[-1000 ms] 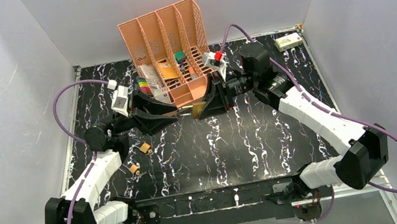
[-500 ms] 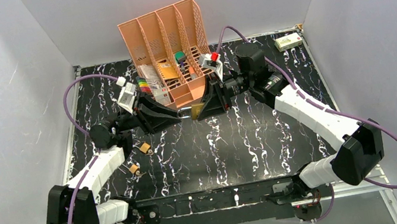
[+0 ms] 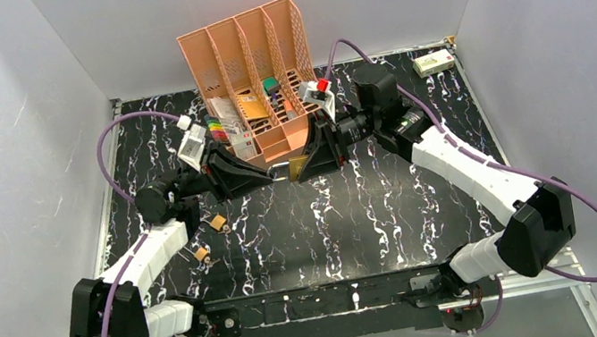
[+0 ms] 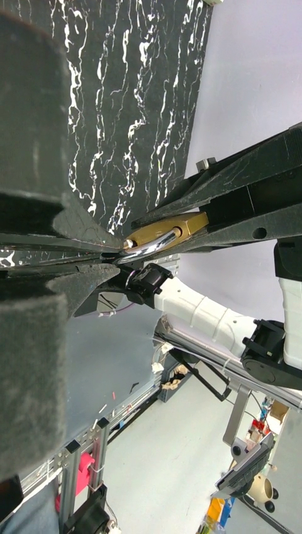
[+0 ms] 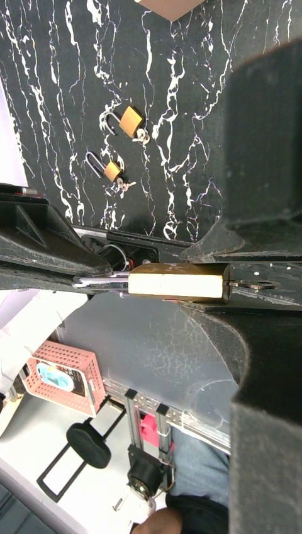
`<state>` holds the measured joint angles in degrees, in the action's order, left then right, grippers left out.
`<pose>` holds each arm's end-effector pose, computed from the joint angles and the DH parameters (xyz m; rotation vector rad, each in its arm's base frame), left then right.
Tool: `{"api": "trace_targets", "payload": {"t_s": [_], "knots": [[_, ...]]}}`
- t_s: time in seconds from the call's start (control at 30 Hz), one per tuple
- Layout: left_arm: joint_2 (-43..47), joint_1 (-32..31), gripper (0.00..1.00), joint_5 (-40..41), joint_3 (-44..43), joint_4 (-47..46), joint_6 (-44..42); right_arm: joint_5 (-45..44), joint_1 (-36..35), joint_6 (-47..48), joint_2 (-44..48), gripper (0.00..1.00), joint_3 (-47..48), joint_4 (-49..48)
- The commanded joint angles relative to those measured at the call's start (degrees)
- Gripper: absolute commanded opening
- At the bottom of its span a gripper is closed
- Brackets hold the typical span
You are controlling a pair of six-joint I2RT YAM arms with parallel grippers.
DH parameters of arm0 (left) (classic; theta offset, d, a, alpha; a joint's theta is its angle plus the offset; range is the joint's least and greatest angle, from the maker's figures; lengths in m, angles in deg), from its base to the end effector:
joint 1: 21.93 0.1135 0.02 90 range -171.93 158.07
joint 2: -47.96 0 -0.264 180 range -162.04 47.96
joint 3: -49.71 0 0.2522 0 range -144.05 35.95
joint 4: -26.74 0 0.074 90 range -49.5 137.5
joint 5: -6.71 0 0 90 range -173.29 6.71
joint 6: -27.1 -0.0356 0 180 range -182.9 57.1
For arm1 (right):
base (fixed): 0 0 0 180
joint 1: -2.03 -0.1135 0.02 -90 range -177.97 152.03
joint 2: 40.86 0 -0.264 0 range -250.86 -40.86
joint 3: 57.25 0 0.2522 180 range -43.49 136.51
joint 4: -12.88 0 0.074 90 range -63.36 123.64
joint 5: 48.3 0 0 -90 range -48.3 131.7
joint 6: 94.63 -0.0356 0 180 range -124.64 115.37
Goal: Lock with the key
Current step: Lock the lock.
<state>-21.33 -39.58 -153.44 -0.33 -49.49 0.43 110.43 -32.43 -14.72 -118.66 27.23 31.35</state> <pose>0.1915 -0.0961 0.3495 1.0137 1.0398 -1.5387 0.2284 0.1970 0.3831 -1.2727 1.4512 1.5874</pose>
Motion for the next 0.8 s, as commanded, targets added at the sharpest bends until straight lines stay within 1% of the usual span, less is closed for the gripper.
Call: {"api": "trace_targets", "payload": {"t_s": [0.0, 0.1, 0.17, 0.3, 0.5, 0.77], "knots": [[1.05, -1.07, 0.0, -0.84, -1.86, -8.53, 0.45, 1.64, 0.18, 1.63, -0.69, 0.0, 4.26, -1.28], [0.41, -1.9, 0.0, -0.14, -2.09, -8.53, 0.62, 0.55, 0.19, 4.82, -1.26, 0.0, 5.49, 2.22], [-0.41, -2.91, 0.0, -0.15, -2.35, -8.53, 0.42, -0.88, 0.22, 5.64, -1.06, 0.0, 5.37, 2.35], [-2.61, -4.82, 0.0, -0.51, -3.22, -8.53, 0.2, -2.28, 0.2, 5.08, -0.33, 0.0, 4.52, -0.42], [-4.15, -5.37, 0.0, 0.2, -3.19, -8.53, -0.54, -1.96, 0.09, 3.81, -0.79, 0.0, 4.69, -2.0], [-5.85, -5.99, 0.0, 0.41, -3.19, -8.59, -1.63, -1.84, -0.47, 1.44, -1.29, 0.0, 3.71, -6.49]]}}
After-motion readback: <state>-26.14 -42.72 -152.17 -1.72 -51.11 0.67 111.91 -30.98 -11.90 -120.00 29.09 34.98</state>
